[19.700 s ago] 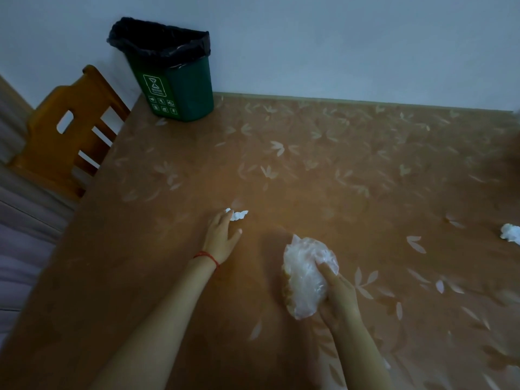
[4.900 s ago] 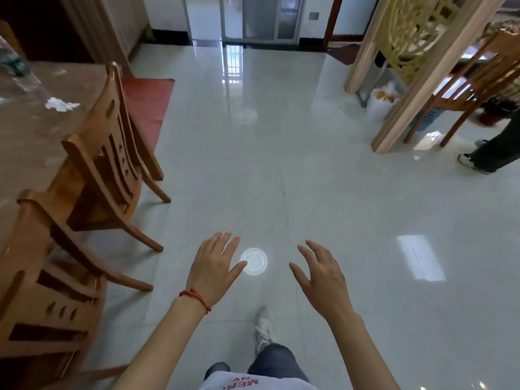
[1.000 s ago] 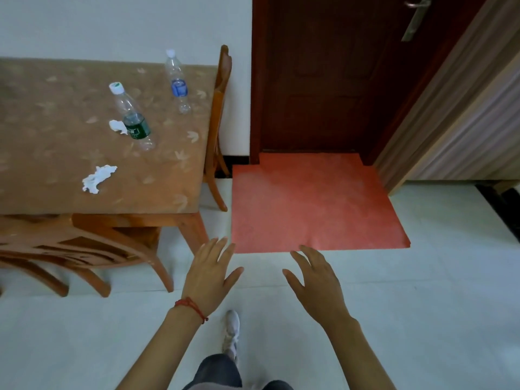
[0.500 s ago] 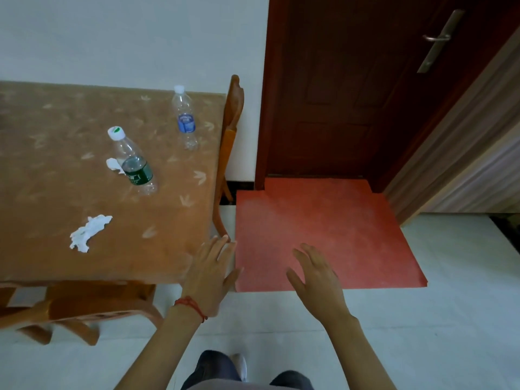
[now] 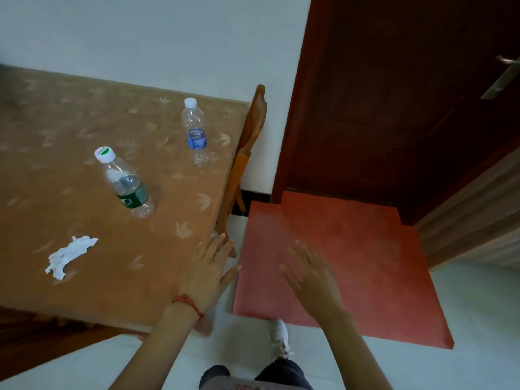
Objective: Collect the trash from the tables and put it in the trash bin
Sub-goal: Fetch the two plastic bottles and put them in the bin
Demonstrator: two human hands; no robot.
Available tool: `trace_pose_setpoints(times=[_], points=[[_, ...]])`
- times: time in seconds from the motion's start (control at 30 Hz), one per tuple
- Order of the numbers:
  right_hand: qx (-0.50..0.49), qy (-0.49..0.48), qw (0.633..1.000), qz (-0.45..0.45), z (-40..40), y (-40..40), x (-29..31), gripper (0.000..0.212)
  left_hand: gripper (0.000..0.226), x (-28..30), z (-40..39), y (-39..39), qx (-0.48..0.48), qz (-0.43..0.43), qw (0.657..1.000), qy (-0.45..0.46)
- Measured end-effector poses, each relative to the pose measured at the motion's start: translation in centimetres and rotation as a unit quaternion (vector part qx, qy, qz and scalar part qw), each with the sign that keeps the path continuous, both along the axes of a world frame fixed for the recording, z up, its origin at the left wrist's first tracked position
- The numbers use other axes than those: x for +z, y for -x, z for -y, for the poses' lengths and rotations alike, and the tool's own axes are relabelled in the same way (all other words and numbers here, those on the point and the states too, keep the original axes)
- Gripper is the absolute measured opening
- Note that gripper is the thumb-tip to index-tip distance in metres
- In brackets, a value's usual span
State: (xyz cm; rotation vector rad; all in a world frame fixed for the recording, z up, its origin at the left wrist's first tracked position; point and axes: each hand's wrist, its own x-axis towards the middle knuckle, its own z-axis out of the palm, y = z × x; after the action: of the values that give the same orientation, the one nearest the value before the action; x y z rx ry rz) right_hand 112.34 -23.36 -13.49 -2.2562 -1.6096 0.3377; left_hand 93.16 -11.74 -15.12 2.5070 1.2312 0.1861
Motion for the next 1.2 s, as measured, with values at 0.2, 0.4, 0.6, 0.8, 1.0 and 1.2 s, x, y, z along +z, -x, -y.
trace_pose_setpoints(times=[0.2, 0.4, 0.6, 0.8, 1.0, 1.2], points=[[0.077, 0.025, 0.997, 0.009, -6.6, -6.6, 0.4, 0.071, 0.071, 0.3, -2.9, -4.7, 0.064, -0.025, 0.998, 0.002], [0.144, 0.032, 0.989, -0.005, -12.0, -10.5, 0.0, 0.079, 0.071, 0.1, -4.3, -7.3, 0.142, -0.03, 0.989, 0.013], [0.251, 0.042, 0.967, -0.029, -16.4, -9.0, 0.0, 0.095, 0.061, 0.4, -4.6, -6.3, 0.23, -0.032, 0.972, 0.022], [0.327, 0.047, 0.943, -0.04, -20.8, -5.1, -0.2, 0.078, 0.059, -0.1, -5.6, -2.9, 0.31, -0.028, 0.949, 0.041], [0.376, 0.04, 0.926, -0.02, -25.4, -1.7, -0.7, 0.076, 0.06, 0.0, -7.7, 0.4, 0.352, -0.036, 0.935, 0.034], [0.385, 0.026, 0.922, -0.028, -28.8, 0.9, -0.5, 0.067, 0.063, -0.3, -10.1, 3.0, 0.379, -0.016, 0.925, 0.029]])
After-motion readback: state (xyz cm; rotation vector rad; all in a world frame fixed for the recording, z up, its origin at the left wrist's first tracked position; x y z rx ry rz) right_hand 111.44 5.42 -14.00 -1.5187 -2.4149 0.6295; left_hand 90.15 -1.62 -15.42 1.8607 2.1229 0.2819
